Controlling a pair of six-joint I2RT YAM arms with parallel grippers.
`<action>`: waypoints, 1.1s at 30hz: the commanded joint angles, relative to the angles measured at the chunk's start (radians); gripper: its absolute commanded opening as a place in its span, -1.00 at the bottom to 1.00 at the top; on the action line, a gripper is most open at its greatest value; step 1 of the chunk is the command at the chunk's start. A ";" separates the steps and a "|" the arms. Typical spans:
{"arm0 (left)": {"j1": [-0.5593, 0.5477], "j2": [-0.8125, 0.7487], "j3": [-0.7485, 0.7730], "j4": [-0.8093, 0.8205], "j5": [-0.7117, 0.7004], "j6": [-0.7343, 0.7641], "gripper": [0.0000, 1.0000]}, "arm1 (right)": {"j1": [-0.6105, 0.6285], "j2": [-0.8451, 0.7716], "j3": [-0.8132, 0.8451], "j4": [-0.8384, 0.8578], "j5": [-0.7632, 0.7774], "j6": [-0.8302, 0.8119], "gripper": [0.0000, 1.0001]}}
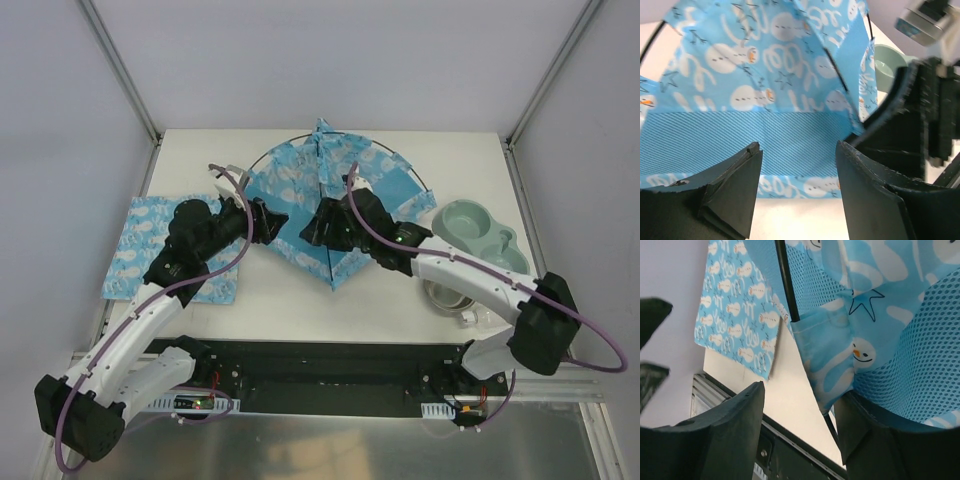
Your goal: Set up the pet tent
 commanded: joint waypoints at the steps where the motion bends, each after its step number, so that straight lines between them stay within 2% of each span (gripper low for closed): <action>1: -0.002 0.038 0.042 0.015 -0.069 -0.120 0.25 | -0.020 -0.119 -0.073 -0.087 0.025 0.011 0.25; 6: -0.002 0.108 0.116 0.010 -0.075 -0.166 0.25 | -0.020 -0.237 -0.125 -0.183 0.042 -0.013 0.39; 13: -0.002 0.180 0.189 -0.050 -0.128 -0.062 0.32 | -0.022 -0.372 -0.148 -0.401 0.085 -0.045 0.54; 21: 0.001 0.357 0.231 -0.043 0.076 0.000 0.30 | -0.020 -0.493 -0.133 -0.567 0.155 -0.047 0.60; 29: 0.001 0.456 0.208 -0.036 0.135 -0.077 0.30 | -0.022 -0.521 -0.061 -0.728 0.164 -0.058 0.54; 33: 0.001 0.504 0.170 0.058 0.237 -0.160 0.33 | -0.020 -0.564 -0.061 -0.759 0.151 -0.044 0.54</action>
